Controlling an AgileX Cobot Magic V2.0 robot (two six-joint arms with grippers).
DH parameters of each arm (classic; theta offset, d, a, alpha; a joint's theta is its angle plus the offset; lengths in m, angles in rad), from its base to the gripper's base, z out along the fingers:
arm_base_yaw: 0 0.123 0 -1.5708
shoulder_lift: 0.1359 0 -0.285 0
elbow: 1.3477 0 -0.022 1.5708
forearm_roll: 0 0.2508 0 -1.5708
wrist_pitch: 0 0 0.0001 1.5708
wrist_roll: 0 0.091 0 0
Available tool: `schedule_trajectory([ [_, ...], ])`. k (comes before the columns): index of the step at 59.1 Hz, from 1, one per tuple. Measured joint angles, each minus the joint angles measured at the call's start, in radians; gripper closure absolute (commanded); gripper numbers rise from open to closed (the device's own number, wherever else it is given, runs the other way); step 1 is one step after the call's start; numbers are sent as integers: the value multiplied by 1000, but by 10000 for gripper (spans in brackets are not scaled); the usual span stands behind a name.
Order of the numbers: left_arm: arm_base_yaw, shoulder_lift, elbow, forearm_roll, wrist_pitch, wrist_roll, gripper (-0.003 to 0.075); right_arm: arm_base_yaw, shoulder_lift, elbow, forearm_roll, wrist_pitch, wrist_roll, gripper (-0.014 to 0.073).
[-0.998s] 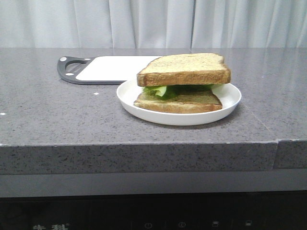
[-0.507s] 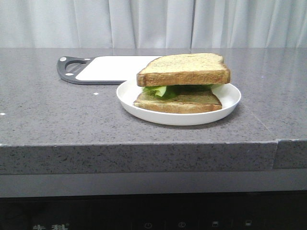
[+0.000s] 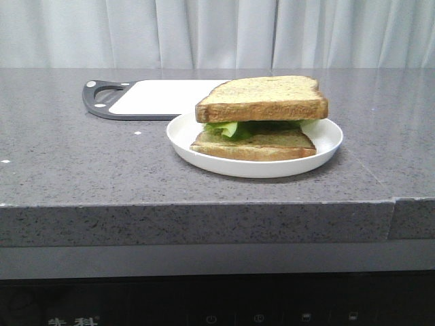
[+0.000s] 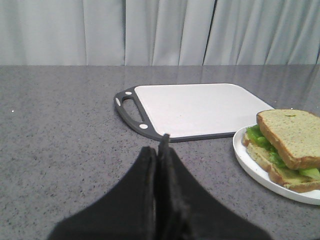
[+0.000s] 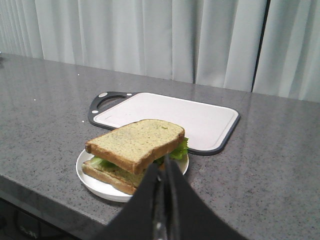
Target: Left arm grabs bread, right arm adds lettuce
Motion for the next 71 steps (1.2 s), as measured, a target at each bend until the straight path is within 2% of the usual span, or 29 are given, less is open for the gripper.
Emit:
schedule_trajectory([
  [10, 42, -78, 66, -9, 0, 27, 741, 0, 0, 0, 0, 2, 0, 655],
  [22, 187, -277, 208, -11, 0, 40, 741, 0, 0, 0, 0, 2, 0, 655],
  [33, 298, -302, 334, -13, 0, 40, 741, 0, 0, 0, 0, 5, 0, 655],
  [71, 308, -302, 340, -15, -33, 40, 741, 0, 0, 0, 0, 11, 0, 655],
])
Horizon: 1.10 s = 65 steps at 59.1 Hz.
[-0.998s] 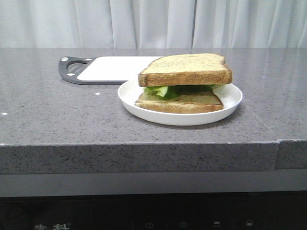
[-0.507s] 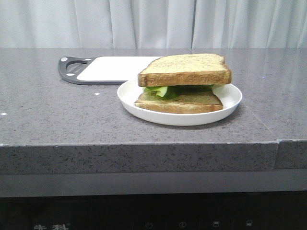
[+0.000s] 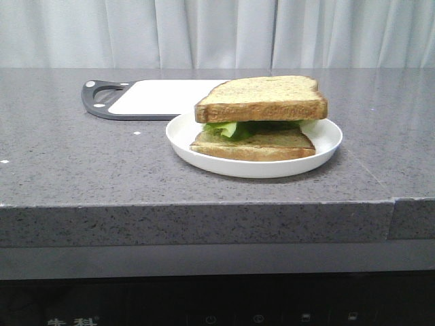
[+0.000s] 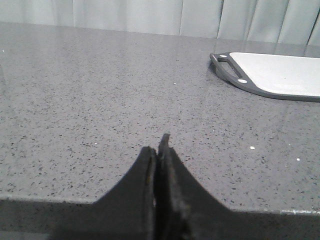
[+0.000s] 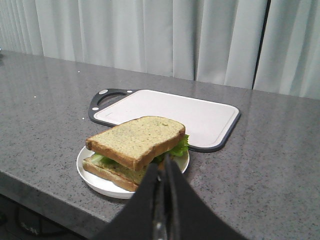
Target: Left arm grabs bread, right arm adds lettuce
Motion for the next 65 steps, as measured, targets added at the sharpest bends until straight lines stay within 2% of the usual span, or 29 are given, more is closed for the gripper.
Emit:
schedule_trajectory([
  [27, 0, 0, 0, 0, 0, 0, 741, 0, 0, 0, 0, 0, 0, 655],
  [36, 0, 0, 0, 0, -1, 0, 741, -12, 0, 53, -30, -63, 24, 655],
  [46, 0, 0, 0, 0, -2, 0, 741, -132, -11, 183, -97, -151, 90, 655],
  [57, 0, 0, 0, 0, -2, 0, 741, -308, -52, 315, -101, -162, 138, 655],
  [65, 0, 0, 0, 0, -2, 0, 741, -371, -54, 363, -103, -168, 159, 655],
])
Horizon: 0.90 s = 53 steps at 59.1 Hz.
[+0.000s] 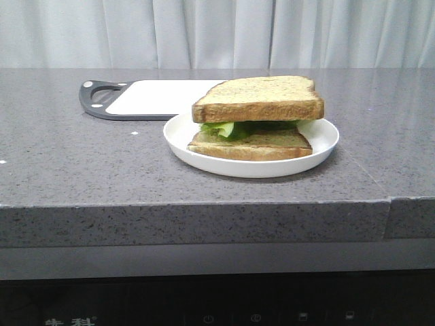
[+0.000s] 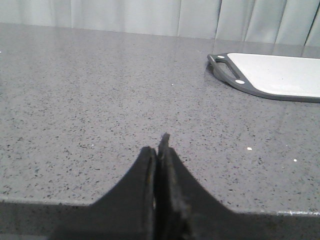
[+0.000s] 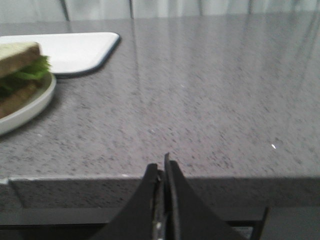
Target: Left arm grabs bread, right arm adds lettuce
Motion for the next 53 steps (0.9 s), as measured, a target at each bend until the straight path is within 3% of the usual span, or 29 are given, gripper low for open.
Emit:
schedule_trajectory([
  [53, 0, 0, 0, 0, 0, 0, 741, -7, 0, 0, -22, -14, 6, 655],
])
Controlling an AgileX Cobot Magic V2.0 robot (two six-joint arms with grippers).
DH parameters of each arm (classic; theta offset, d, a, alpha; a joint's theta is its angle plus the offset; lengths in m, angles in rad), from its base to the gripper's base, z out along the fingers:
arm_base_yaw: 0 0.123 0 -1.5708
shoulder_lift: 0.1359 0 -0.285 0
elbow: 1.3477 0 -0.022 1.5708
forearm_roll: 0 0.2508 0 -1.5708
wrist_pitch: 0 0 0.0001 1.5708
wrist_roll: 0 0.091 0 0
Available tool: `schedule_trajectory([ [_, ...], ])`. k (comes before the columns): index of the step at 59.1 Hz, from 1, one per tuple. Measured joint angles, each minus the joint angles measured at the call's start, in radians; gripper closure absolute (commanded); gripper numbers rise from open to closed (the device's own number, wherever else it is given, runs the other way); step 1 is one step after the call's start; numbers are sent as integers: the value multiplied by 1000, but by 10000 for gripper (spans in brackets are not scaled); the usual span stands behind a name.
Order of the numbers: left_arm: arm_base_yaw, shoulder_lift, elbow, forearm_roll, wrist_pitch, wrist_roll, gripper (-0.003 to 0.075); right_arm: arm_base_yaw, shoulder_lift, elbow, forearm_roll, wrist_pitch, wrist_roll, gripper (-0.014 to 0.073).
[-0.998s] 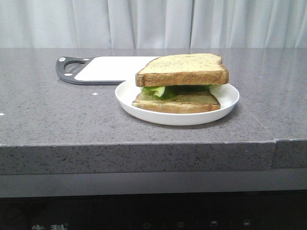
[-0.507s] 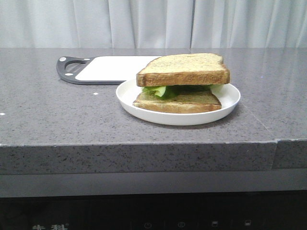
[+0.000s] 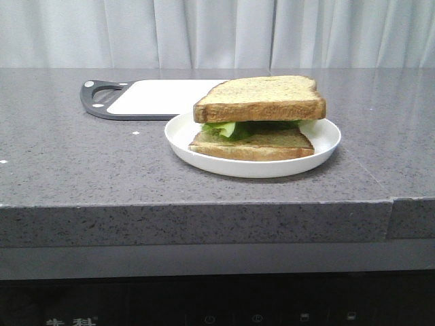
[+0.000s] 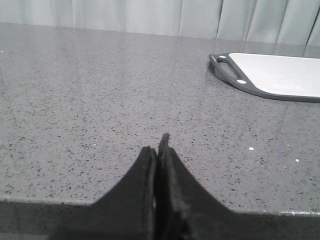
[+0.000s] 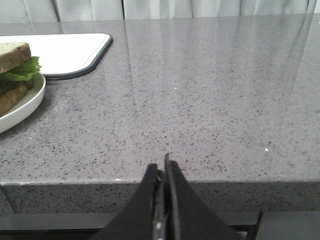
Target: Left arm grabs bread, right arm adds lettuce
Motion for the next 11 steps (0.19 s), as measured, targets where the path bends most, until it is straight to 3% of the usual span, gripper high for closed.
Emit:
schedule_trajectory([
  [11, 0, 0, 0, 0, 0, 0, 741, 0, 0, 0, 0, 0, 0, 655],
])
